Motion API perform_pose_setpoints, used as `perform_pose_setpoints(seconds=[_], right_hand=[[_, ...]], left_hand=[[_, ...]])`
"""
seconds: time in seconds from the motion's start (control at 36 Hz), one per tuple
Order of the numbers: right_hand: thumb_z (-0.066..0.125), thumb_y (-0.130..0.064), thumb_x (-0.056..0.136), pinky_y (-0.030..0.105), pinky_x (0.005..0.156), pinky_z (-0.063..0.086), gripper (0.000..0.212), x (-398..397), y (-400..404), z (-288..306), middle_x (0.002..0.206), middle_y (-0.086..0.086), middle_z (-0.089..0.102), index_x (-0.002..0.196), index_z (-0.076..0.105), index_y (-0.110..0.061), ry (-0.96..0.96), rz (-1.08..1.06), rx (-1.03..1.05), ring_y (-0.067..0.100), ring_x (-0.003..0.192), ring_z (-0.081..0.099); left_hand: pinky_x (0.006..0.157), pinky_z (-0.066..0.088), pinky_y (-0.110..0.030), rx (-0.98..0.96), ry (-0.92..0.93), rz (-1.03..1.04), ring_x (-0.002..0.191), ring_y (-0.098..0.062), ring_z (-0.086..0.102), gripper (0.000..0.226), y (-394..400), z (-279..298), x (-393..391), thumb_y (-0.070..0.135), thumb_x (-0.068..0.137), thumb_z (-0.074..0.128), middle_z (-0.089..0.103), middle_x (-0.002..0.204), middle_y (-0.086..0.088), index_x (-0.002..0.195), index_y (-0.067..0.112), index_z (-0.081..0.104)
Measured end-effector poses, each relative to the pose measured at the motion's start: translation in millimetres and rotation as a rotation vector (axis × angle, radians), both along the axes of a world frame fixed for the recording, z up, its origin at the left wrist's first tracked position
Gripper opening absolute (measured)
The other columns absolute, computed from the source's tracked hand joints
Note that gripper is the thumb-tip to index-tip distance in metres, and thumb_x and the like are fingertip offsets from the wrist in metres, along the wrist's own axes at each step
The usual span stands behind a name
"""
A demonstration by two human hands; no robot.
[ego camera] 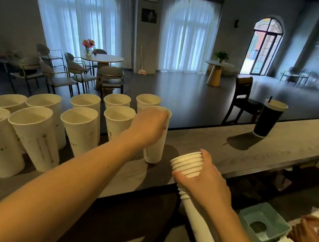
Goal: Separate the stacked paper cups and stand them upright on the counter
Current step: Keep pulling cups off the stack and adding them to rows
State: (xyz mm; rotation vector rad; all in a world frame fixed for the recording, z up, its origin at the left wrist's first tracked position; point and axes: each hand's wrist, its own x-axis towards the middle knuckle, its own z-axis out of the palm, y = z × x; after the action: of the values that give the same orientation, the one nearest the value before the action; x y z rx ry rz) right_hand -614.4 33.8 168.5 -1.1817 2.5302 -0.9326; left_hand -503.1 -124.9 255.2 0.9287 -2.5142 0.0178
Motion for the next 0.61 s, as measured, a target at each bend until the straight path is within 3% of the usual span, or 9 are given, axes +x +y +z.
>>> perform_pose_setpoints(seconds=[0.14, 0.22, 0.31, 0.36, 0.5, 0.56, 0.61], right_hand=[[0.068, -0.076, 0.065, 0.041, 0.087, 0.049, 0.105, -1, -4, 5, 0.135, -0.007, 0.052, 0.149, 0.013, -0.045, -0.02, 0.044, -0.057, 0.018, 0.115, 0.053], [0.07, -0.075, 0.065, 0.043, 0.089, 0.05, 0.105, 0, -8, 10, 0.136, -0.007, 0.051, 0.149, 0.014, -0.045, -0.02, 0.063, -0.078, 0.018, 0.116, 0.053], [0.07, -0.077, 0.064, 0.042, 0.089, 0.05, 0.107, 3, -12, 14, 0.136, -0.007, 0.051, 0.149, 0.014, -0.045, -0.01, 0.072, -0.096, 0.018, 0.116, 0.054], [0.07, -0.077, 0.064, 0.042, 0.088, 0.051, 0.107, 6, -14, 17, 0.136, -0.007, 0.052, 0.149, 0.014, -0.045, -0.007, 0.082, -0.107, 0.018, 0.116, 0.054], [0.074, -0.072, 0.067, 0.043, 0.093, 0.049, 0.106, 20, -13, 27, 0.137, -0.006, 0.049, 0.151, 0.015, -0.043, -0.001, 0.152, -0.108, 0.017, 0.117, 0.051], [0.073, -0.074, 0.065, 0.043, 0.094, 0.05, 0.107, 24, -14, 29, 0.136, -0.007, 0.05, 0.15, 0.016, -0.044, -0.002, 0.172, -0.125, 0.016, 0.116, 0.052], [0.071, -0.076, 0.061, 0.044, 0.094, 0.051, 0.107, 32, -16, 33, 0.134, -0.007, 0.052, 0.149, 0.017, -0.044, -0.007, 0.197, -0.136, 0.017, 0.115, 0.054]], left_hand=[[0.085, 0.055, -0.043, 0.01, -0.031, 0.006, 0.099, -0.03, 0.064, 0.016, -16, -15, -11, 0.014, 0.095, 0.059, 0.065, 0.11, -0.013, 0.11, 0.008, 0.062], [0.079, 0.052, -0.04, 0.008, -0.056, 0.025, 0.097, -0.034, 0.063, 0.013, -23, -12, -15, 0.013, 0.095, 0.053, 0.062, 0.103, -0.014, 0.107, 0.009, 0.057], [0.094, 0.051, -0.043, 0.053, -0.106, 0.028, 0.108, -0.033, 0.062, 0.025, -25, -13, -17, 0.012, 0.098, 0.054, 0.061, 0.12, -0.017, 0.122, 0.005, 0.057], [0.093, 0.053, -0.04, 0.033, -0.099, 0.037, 0.107, -0.03, 0.063, 0.028, -26, -13, -19, 0.016, 0.097, 0.058, 0.062, 0.123, -0.015, 0.124, 0.008, 0.058], [0.102, 0.043, -0.04, 0.079, 0.084, -0.092, 0.126, -0.026, 0.05, 0.05, -19, -4, 2, 0.03, 0.099, 0.052, 0.051, 0.142, -0.01, 0.145, 0.017, 0.039], [0.097, 0.049, -0.037, 0.178, 0.252, -0.186, 0.115, -0.018, 0.057, 0.037, -9, 0, 16, 0.032, 0.1, 0.049, 0.06, 0.127, -0.002, 0.135, 0.02, 0.048], [0.088, 0.052, -0.034, 0.42, 0.317, -0.266, 0.097, -0.011, 0.064, 0.022, 5, 3, 33, 0.034, 0.101, 0.045, 0.068, 0.106, 0.004, 0.114, 0.021, 0.057]])
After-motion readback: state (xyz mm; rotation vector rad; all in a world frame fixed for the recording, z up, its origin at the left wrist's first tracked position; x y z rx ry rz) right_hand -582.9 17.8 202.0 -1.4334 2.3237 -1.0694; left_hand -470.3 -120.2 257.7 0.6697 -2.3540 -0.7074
